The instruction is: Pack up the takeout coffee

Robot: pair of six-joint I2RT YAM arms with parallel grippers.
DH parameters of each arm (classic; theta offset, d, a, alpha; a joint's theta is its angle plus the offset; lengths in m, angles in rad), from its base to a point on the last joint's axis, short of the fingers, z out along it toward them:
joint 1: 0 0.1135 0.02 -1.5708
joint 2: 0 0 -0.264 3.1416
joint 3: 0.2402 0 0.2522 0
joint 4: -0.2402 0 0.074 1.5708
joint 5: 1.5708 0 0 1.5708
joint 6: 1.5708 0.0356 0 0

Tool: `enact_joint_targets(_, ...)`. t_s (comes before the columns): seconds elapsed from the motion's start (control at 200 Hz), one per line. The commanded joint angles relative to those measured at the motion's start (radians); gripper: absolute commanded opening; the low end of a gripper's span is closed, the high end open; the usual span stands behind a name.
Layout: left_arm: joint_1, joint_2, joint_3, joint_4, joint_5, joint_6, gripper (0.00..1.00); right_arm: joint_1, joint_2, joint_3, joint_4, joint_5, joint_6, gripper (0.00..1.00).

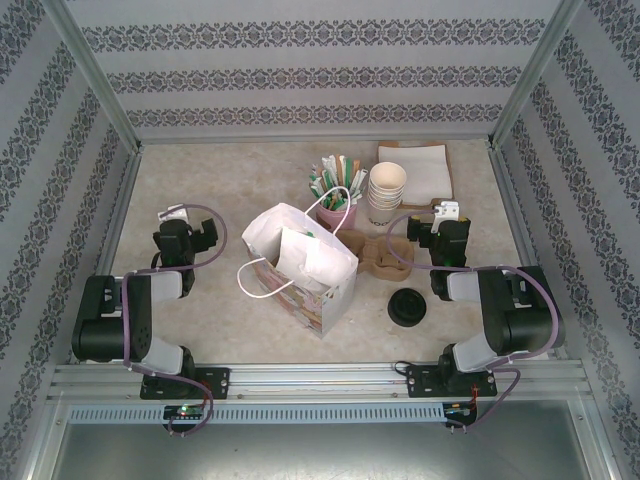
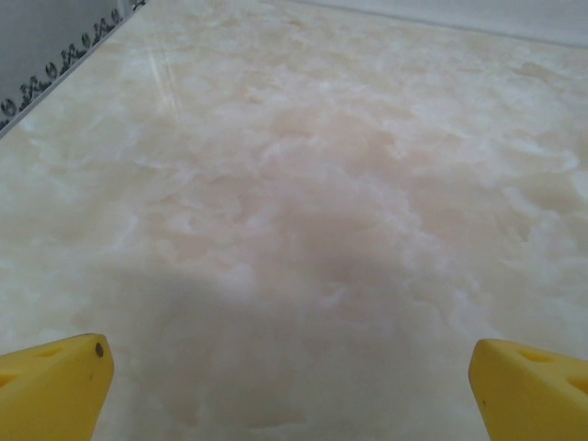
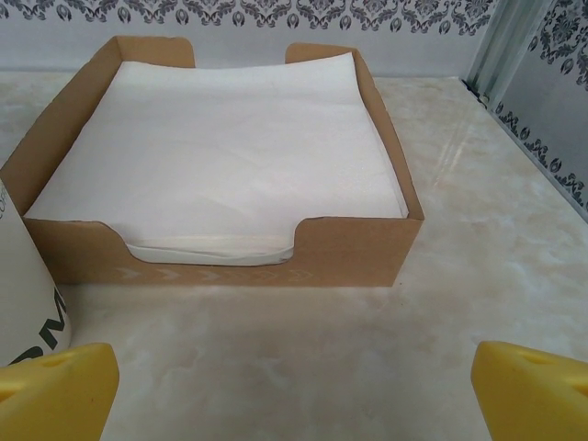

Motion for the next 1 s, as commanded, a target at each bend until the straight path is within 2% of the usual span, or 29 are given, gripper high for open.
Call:
enact_joint_targets(0.0, 0.008, -0.001, -0.047, 0.162, 0.112, 0.060, 1.00, -0.004, -0.002, -0.004, 0.039, -0.023, 0.017, 0.98)
enact_joint_targets(0.09, -0.010, 0.052, -0.096, 0.281, 0.150, 0.093, 1.00, -0.003, -0.001, -0.004, 0.041, -0.022, 0.017, 0.98)
enact_joint_targets(0.15, -0.016, 0.146, -0.128, 0.490, 0.133, 0.099, 1.00, -0.003, -0.002, -0.004, 0.040, -0.022, 0.017, 0.98)
enact_joint_targets(0.21, -0.018, 0.073, -0.106, 0.311, 0.087, 0.074, 1.00, -0.004, -0.002, -0.004, 0.040, -0.023, 0.017, 0.98)
enact_joint_targets(0.275, -0.031, 0.129, -0.111, 0.424, 0.073, 0.098, 1.00, -0.005, -0.001, -0.002, 0.038, -0.023, 0.018, 0.98)
enact_joint_targets(0.345, -0.044, 0.095, -0.080, 0.302, 0.044, 0.098, 1.00, -0.006, 0.000, -0.001, 0.035, -0.022, 0.020, 0.98)
enact_joint_targets(0.445, -0.073, 0.108, -0.069, 0.307, -0.031, 0.109, 1.00, -0.007, 0.000, 0.000, 0.034, -0.024, 0.021, 0.98)
enact_joint_targets(0.694, -0.074, 0.110, -0.073, 0.318, -0.035, 0.112, 1.00, -0.008, -0.003, -0.004, 0.037, -0.024, 0.021, 0.98)
enact_joint_targets(0.799, -0.074, 0.111, -0.092, 0.357, -0.005, 0.124, 1.00, -0.008, -0.003, -0.004, 0.037, -0.026, 0.021, 0.98)
enact_joint_targets(0.994, -0.075, 0.110, -0.059, 0.291, 0.012, 0.128, 1.00, -0.008, -0.003, -0.004, 0.037, -0.026, 0.023, 0.98)
